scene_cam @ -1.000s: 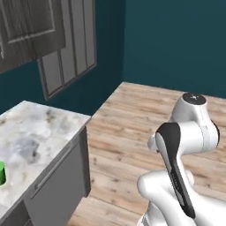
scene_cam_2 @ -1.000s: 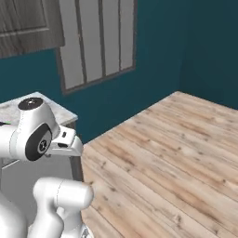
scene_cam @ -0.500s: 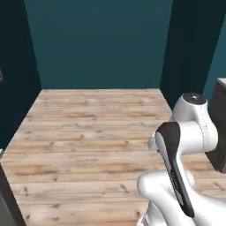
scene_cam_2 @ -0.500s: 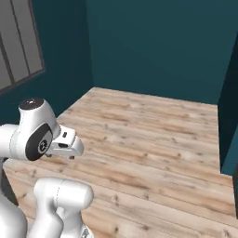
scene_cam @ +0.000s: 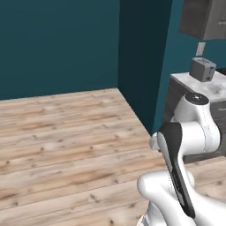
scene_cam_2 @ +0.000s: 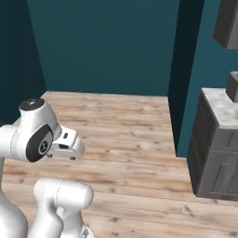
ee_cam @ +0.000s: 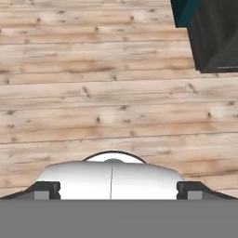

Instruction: Pick the cup and bowl from the counter and place them on the counter next to the sink.

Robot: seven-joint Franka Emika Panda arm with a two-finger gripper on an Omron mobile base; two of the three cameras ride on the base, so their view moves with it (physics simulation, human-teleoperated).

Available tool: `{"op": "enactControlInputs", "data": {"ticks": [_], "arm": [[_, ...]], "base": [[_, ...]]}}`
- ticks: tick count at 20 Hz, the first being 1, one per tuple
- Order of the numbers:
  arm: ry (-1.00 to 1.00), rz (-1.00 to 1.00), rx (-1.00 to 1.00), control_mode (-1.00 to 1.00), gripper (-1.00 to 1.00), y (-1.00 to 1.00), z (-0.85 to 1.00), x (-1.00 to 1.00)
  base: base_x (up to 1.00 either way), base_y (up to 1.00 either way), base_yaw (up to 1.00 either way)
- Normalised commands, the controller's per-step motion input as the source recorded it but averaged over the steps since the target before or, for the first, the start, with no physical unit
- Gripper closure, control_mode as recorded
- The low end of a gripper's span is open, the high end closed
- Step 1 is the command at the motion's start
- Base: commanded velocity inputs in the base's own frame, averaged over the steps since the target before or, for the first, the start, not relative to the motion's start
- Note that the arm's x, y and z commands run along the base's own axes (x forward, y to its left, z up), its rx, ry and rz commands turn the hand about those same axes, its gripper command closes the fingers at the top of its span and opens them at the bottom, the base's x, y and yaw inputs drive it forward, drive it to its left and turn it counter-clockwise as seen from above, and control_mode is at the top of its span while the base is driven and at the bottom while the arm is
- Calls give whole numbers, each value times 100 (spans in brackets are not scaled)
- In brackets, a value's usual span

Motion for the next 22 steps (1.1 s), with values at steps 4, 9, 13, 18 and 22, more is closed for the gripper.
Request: {"op": "enactControlInputs", "data": {"ticks": [4, 9, 13, 18, 22], "arm": [[0, 0, 0, 100, -100, 0, 0, 0], [0, 0, 0, 100, -100, 0, 0, 0], [0, 0, 0, 100, -100, 0, 0, 0], [0, 0, 0, 100, -100, 0, 0, 0], [0, 0, 0, 100, -100, 0, 0, 0]], "base": [[99, -12, 0], [100, -26, 3], [31, -86, -3], [-1, -100, -21], [0, -100, -18]]}}
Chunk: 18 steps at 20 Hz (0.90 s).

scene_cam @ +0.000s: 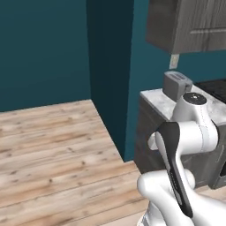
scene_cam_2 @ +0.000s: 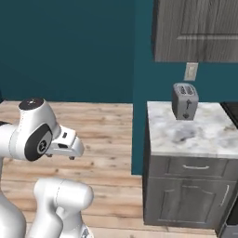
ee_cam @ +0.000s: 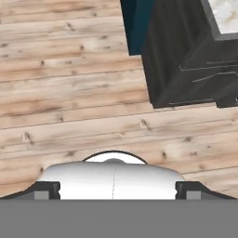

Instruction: Pick the cup and bowl from the counter and place them on the counter next to the sink.

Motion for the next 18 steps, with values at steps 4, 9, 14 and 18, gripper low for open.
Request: {"op": "enactControlInputs", "data": {"ticks": [4, 9, 14, 18], "arm": [[0, 0, 0, 100, -100, 0, 0, 0], [0, 0, 0, 100, -100, 0, 0, 0], [0, 0, 0, 100, -100, 0, 0, 0], [0, 0, 0, 100, -100, 0, 0, 0]], "base": [[0, -100, -17], [2, -100, -14], [15, -100, -11], [14, -100, -8]]}}
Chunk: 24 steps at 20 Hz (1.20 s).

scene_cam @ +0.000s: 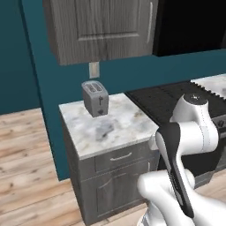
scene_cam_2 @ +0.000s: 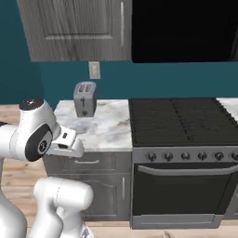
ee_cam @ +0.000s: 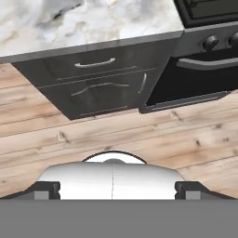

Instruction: Pick the cup and bowl from the counter and place them on the counter next to the sink.

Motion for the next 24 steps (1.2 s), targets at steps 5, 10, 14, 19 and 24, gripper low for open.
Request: {"op": "enactControlInputs", "data": {"ticks": [5, 10, 14, 19, 24], "arm": [[0, 0, 0, 100, -100, 0, 0, 0], [0, 0, 0, 100, -100, 0, 0, 0], [0, 0, 0, 100, -100, 0, 0, 0], [0, 0, 0, 100, -100, 0, 0, 0], [0, 0, 0, 100, -100, 0, 0, 0]], "base": [[34, -100, -5], [39, -100, -5], [45, -100, -5], [62, -100, -3], [89, -100, 0]]}}
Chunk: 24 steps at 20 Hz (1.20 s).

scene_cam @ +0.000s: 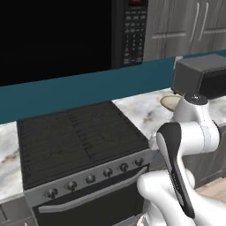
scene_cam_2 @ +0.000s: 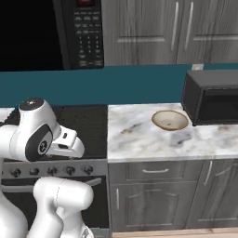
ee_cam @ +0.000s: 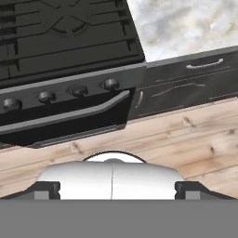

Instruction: Pick the cup and bowl from the counter and place them on the counter next to the sink.

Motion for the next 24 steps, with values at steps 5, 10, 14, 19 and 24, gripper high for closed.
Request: {"op": "enactControlInputs", "data": {"ticks": [5, 10, 14, 19, 24], "arm": [[0, 0, 0, 100, -100, 0, 0, 0], [0, 0, 0, 100, -100, 0, 0, 0], [0, 0, 0, 100, -100, 0, 0, 0], [0, 0, 0, 100, -100, 0, 0, 0], [0, 0, 0, 100, -100, 0, 0, 0]], "base": [[80, -90, 10], [36, -98, 10], [5, -55, 12], [0, 0, 0], [0, 0, 0]]}}
